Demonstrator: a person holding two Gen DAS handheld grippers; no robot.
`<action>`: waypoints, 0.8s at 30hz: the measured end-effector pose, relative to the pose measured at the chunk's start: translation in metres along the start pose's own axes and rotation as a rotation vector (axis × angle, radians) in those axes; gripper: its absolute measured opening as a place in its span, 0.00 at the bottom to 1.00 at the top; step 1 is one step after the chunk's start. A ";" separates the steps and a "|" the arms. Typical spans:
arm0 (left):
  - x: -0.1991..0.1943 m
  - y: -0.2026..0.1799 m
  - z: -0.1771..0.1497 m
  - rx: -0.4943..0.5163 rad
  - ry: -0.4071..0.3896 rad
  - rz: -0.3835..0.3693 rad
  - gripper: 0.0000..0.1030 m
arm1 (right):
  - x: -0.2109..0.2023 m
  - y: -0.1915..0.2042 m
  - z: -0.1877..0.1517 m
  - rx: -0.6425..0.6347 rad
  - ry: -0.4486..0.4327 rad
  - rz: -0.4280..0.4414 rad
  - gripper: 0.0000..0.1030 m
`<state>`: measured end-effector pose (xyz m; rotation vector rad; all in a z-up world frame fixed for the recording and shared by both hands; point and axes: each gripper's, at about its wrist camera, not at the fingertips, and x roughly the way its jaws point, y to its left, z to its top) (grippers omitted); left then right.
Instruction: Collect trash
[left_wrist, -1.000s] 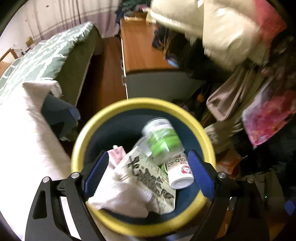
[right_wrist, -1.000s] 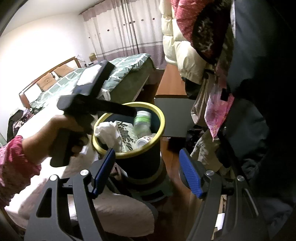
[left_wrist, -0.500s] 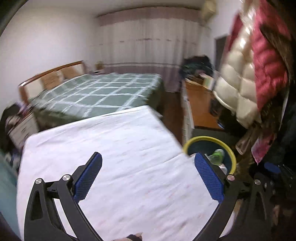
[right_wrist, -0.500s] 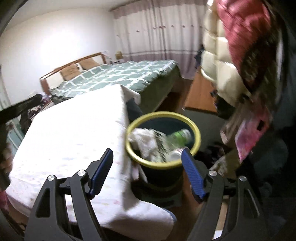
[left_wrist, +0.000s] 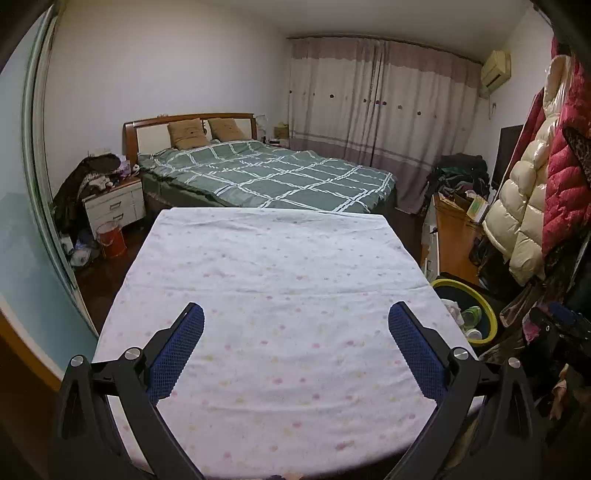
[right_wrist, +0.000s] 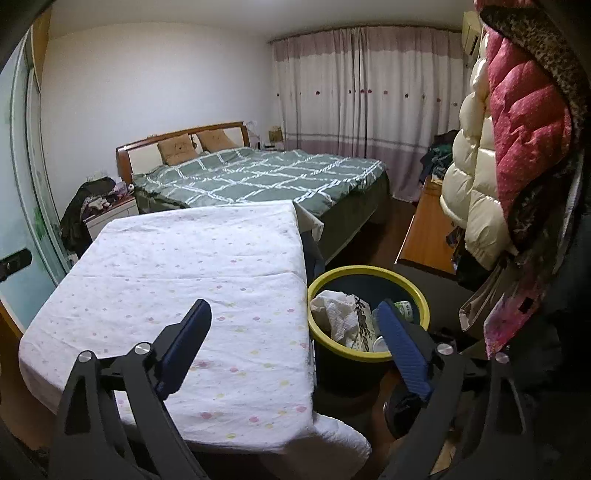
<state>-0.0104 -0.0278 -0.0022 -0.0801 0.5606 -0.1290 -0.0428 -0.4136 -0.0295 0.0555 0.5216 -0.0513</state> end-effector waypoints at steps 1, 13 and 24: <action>-0.005 0.002 -0.003 -0.005 -0.004 0.003 0.96 | -0.003 0.000 0.000 0.005 -0.008 0.002 0.85; -0.023 0.005 -0.007 -0.011 -0.054 0.062 0.95 | -0.005 -0.007 0.001 0.058 -0.023 -0.003 0.88; -0.016 -0.002 -0.010 -0.002 -0.029 0.062 0.95 | 0.000 -0.003 -0.001 0.045 -0.015 -0.008 0.88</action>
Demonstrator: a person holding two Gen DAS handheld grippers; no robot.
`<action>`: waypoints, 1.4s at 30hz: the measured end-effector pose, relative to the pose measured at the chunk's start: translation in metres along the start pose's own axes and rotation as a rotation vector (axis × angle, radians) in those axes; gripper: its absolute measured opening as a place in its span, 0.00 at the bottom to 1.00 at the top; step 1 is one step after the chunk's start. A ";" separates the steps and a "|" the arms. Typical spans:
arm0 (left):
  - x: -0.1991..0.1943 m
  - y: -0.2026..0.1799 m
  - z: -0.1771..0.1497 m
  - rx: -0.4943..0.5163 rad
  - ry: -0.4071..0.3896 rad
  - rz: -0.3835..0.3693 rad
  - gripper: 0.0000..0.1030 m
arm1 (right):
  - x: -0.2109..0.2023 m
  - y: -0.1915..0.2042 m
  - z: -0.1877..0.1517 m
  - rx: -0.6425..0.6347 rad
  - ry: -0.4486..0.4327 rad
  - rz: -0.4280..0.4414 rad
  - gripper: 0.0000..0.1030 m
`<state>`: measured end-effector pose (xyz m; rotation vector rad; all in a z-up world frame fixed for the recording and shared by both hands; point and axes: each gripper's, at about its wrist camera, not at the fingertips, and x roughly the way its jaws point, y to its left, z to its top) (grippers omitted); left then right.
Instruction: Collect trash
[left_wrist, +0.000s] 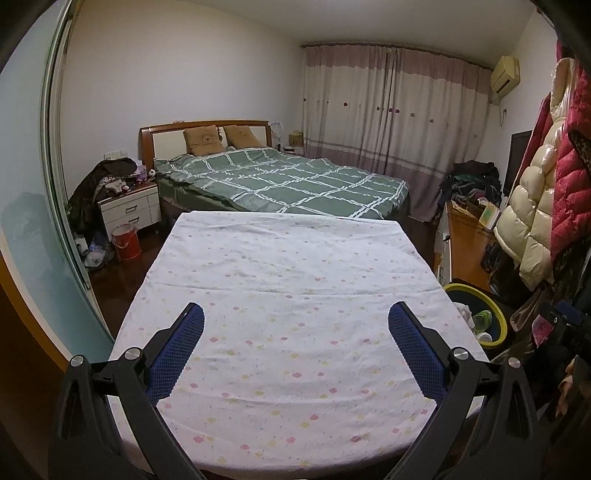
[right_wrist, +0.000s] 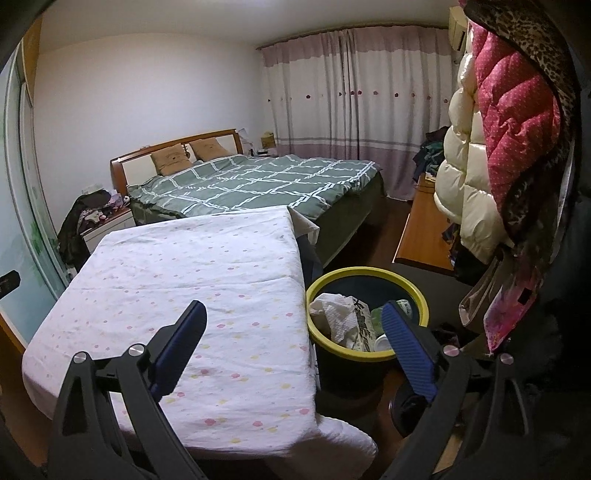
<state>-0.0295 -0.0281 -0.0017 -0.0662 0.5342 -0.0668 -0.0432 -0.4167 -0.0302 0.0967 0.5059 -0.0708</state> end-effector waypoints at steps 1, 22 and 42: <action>0.000 0.000 0.000 0.001 0.002 -0.001 0.95 | 0.000 0.001 0.000 -0.002 -0.001 0.002 0.88; 0.010 -0.007 0.000 0.008 0.011 -0.017 0.96 | 0.000 0.002 -0.002 -0.003 0.000 0.005 0.89; 0.014 -0.009 -0.004 0.017 0.021 -0.019 0.96 | 0.001 0.004 -0.002 -0.006 0.003 0.009 0.89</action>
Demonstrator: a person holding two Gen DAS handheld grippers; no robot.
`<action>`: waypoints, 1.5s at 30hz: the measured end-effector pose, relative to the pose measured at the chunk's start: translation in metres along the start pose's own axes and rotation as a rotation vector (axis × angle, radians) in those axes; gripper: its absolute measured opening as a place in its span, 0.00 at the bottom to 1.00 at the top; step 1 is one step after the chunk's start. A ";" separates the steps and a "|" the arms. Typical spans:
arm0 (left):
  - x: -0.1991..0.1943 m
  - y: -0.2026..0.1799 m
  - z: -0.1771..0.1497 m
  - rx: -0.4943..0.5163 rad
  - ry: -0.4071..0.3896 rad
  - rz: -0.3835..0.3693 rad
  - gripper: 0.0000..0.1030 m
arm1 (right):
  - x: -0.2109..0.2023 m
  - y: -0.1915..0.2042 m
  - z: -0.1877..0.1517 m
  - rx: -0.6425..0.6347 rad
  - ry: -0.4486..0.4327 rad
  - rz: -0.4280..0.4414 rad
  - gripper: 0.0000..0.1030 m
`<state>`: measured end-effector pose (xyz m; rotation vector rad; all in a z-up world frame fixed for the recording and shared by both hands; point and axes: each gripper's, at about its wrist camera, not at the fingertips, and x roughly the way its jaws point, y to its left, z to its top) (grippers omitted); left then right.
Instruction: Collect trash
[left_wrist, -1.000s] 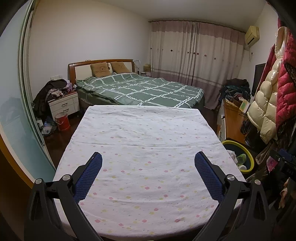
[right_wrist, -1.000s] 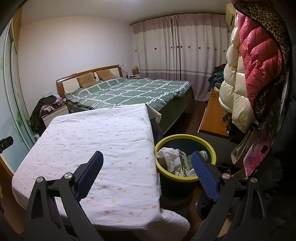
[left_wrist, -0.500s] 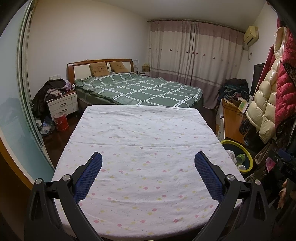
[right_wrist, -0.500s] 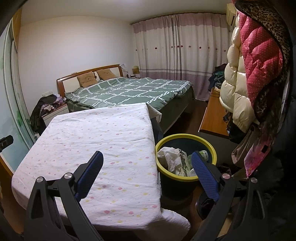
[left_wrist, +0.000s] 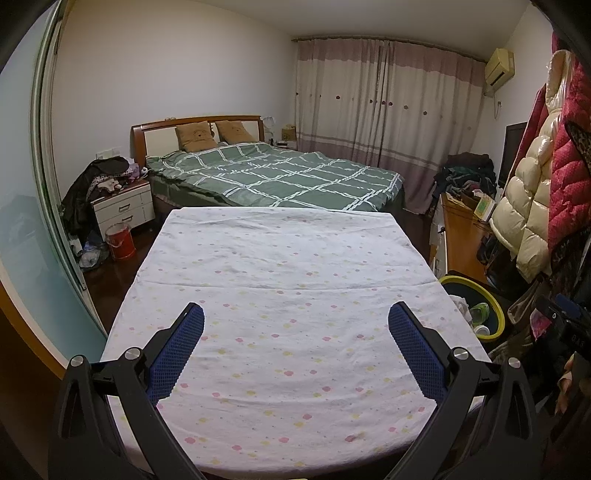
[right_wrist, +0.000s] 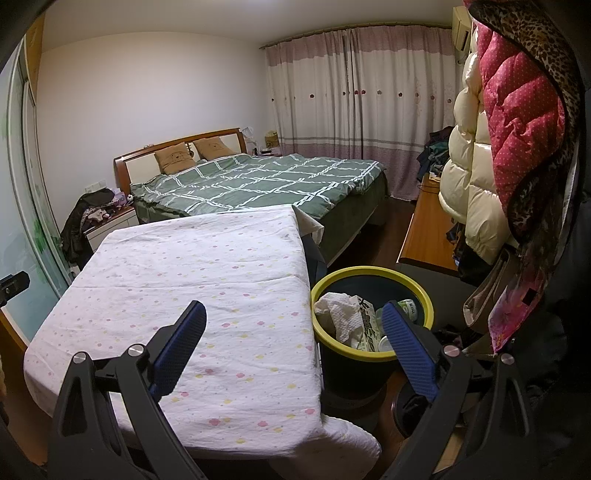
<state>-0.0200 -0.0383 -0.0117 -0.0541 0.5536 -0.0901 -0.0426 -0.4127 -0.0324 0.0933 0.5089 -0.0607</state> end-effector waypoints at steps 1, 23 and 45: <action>0.000 -0.001 -0.001 0.000 0.001 0.000 0.96 | 0.000 0.000 0.000 0.001 0.001 0.000 0.89; 0.001 -0.002 0.000 0.002 0.002 -0.002 0.96 | 0.001 0.001 0.000 0.001 0.002 0.000 0.89; 0.008 -0.006 0.000 -0.004 -0.003 -0.036 0.95 | 0.003 0.001 -0.001 0.003 0.007 0.003 0.89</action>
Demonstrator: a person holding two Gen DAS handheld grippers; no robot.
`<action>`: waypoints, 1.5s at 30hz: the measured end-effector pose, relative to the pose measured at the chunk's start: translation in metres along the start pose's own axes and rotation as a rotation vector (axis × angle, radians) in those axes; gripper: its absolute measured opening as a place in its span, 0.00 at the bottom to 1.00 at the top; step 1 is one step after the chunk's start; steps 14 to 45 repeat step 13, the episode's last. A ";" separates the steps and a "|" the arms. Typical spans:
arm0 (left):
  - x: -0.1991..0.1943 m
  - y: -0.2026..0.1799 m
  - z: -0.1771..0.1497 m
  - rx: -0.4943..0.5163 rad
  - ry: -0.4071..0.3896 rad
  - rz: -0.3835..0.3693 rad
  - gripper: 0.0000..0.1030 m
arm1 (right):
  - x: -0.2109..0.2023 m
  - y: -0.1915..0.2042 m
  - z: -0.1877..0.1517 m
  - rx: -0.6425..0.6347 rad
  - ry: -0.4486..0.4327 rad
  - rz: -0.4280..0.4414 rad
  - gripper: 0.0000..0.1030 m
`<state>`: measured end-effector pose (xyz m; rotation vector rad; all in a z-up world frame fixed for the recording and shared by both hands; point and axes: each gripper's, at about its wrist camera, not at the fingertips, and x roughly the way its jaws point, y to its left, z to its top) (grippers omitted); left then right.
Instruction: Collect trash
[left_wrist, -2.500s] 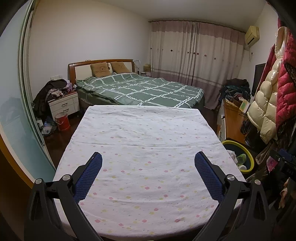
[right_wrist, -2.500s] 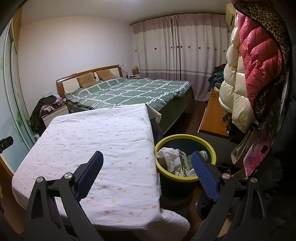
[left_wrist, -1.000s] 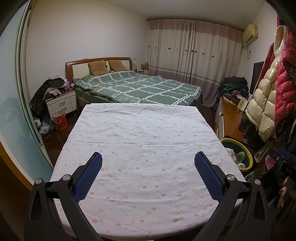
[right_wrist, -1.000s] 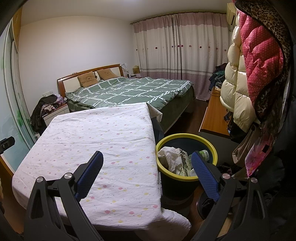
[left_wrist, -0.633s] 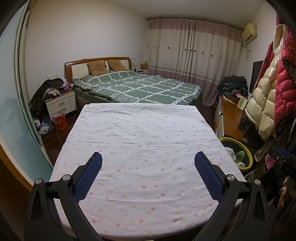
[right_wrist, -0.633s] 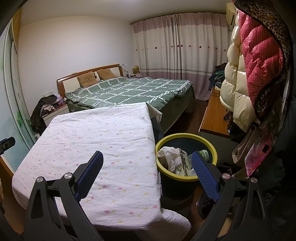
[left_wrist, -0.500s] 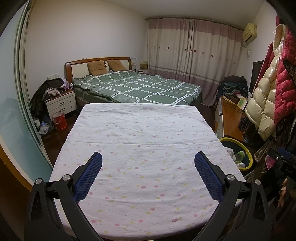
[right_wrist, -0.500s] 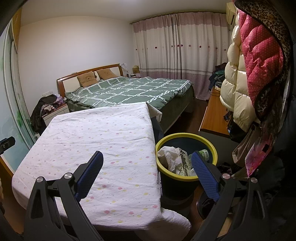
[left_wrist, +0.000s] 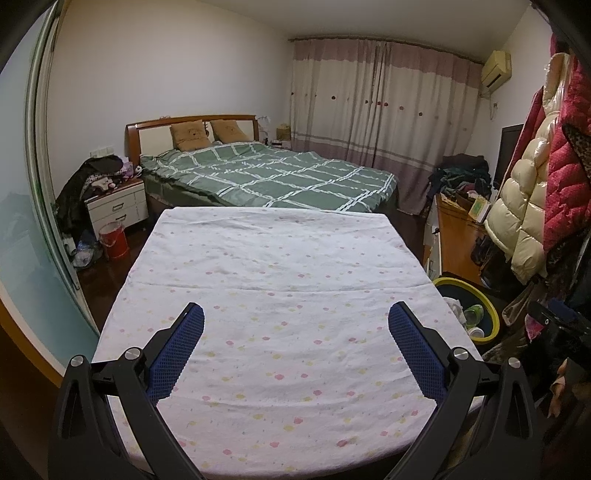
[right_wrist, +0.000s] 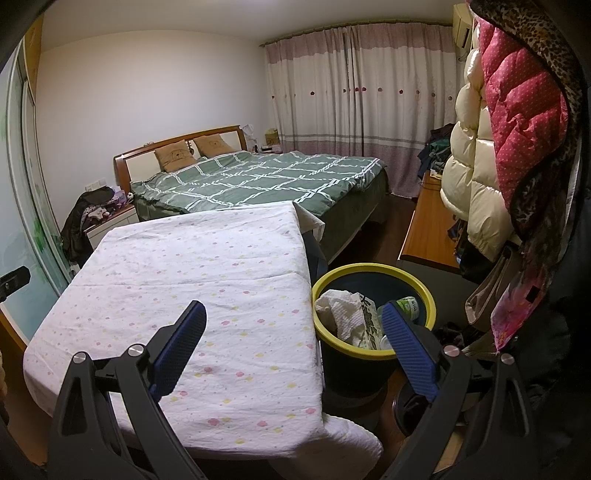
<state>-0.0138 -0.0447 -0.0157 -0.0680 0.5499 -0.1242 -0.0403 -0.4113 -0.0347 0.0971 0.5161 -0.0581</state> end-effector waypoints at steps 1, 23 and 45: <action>0.001 -0.001 0.001 0.000 0.006 -0.012 0.95 | 0.002 0.000 0.000 0.000 0.002 0.001 0.89; 0.111 0.056 0.033 -0.022 0.147 0.087 0.96 | 0.081 0.052 0.030 -0.054 0.085 0.129 0.92; 0.111 0.056 0.033 -0.022 0.147 0.087 0.96 | 0.081 0.052 0.030 -0.054 0.085 0.129 0.92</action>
